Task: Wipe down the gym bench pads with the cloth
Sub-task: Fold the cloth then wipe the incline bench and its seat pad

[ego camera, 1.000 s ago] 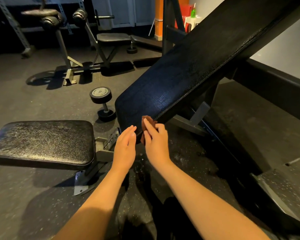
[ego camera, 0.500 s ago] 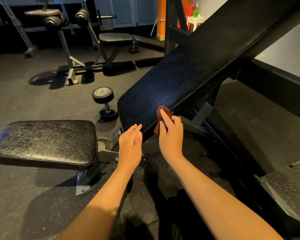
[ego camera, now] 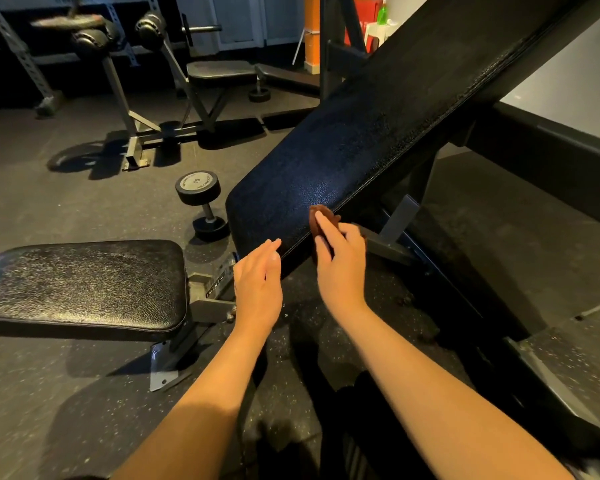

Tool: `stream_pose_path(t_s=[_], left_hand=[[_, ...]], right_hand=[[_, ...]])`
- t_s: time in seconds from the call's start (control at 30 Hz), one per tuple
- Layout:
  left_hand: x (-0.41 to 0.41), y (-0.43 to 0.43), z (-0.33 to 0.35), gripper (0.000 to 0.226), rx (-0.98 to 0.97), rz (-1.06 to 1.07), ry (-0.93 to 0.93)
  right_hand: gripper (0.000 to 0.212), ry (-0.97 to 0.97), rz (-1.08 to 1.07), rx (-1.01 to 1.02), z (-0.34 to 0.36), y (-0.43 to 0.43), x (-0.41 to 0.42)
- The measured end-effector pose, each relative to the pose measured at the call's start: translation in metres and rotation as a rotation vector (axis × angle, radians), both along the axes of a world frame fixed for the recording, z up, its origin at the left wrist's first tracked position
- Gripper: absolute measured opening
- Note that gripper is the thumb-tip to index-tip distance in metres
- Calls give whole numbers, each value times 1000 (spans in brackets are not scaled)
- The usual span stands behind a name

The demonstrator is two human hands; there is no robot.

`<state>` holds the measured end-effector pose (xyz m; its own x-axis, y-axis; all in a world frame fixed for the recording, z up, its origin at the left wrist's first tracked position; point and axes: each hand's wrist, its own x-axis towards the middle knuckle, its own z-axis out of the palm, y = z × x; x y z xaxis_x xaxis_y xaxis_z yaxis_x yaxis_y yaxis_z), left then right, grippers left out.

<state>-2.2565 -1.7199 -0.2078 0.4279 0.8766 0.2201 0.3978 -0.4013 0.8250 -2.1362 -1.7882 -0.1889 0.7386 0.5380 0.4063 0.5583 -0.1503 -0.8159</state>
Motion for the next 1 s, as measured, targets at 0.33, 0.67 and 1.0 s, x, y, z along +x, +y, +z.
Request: stream_pose_path(t_s=[0.33, 0.67, 1.0], left_hand=[[-19, 6, -8, 38, -139, 48, -152], [-37, 7, -23, 41, -223, 91, -124], [-46, 3, -25, 43, -197, -14, -82]], right_hand=[[44, 10, 231, -122, -42, 12, -64], [44, 88, 93, -61, -21, 15, -39], [43, -6, 245, -119, -49, 14, -76]])
